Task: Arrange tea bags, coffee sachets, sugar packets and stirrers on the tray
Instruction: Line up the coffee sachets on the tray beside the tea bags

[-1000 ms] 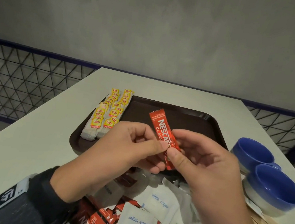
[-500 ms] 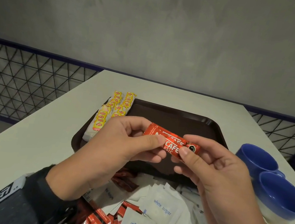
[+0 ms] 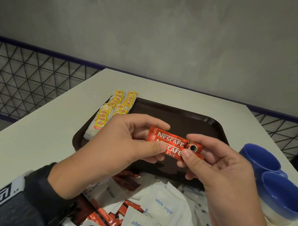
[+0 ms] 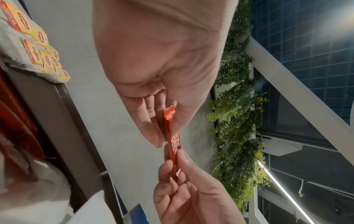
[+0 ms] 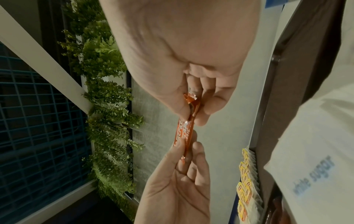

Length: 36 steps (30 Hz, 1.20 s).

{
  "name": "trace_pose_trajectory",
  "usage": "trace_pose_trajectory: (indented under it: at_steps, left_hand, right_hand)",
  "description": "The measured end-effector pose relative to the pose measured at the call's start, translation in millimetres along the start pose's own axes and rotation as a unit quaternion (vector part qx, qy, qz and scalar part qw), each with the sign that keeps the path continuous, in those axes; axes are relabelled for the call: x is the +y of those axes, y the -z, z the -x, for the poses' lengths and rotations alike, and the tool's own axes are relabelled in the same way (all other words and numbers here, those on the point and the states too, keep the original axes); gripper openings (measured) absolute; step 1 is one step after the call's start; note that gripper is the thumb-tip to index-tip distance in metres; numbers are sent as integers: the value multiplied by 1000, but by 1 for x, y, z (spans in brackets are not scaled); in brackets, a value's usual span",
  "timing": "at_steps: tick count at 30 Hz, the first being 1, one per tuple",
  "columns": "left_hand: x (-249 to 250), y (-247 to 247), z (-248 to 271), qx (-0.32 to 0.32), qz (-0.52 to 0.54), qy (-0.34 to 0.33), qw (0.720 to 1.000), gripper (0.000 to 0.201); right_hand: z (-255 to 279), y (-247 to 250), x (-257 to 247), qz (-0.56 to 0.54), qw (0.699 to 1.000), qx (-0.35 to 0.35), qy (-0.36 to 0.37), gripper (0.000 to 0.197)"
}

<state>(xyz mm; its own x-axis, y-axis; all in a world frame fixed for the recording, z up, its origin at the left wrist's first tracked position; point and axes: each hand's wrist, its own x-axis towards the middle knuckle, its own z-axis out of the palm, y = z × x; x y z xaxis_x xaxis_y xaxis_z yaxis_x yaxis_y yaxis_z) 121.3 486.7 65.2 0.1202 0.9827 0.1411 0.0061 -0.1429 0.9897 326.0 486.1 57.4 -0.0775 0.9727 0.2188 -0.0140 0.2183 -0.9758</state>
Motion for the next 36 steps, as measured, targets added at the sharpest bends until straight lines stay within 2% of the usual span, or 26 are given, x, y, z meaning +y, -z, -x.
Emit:
trace_pose_trajectory:
  at_steps: [5, 10, 15, 17, 19, 22, 26, 31, 33, 36]
  left_hand:
    - [1, 0, 0, -10, 12, 14, 1000, 29]
    - [2, 2, 0, -25, 39, 31, 998, 31]
    - [4, 5, 0, -47, 25, 30, 998, 23]
    - [7, 8, 1, -60, 17, 27, 998, 21]
    - [9, 12, 1, -63, 12, 24, 998, 17]
    - [12, 19, -2, -49, 39, 19, 998, 10]
    - [16, 30, -8, 25, 91, 7, 995, 14]
    - [15, 61, -23, 208, 126, -11, 970, 23]
    - [16, 74, -26, 252, 148, -19, 956, 20]
    - [18, 89, -25, 281, 165, -32, 945, 14]
  right_hand:
    - [1, -1, -3, -1, 1000, 2, -1, 31]
    - [1, -1, -5, -15, 1000, -7, -12, 34]
    - [10, 1, -16, 109, 993, -31, 38, 34]
    - [12, -1, -25, 176, 982, -55, 47, 34]
    - [10, -6, -38, 219, 969, -107, 30, 33]
    - [-4, -16, -57, 212, 956, -204, -15, 26]
    - [-52, -29, -71, 214, 946, -241, -29, 16]
    - [-147, -52, -55, 277, 928, -239, -70, 10]
    - [-179, -66, -39, 318, 912, -244, -91, 6]
    - [-219, -85, -7, 405, 876, -244, -98, 2]
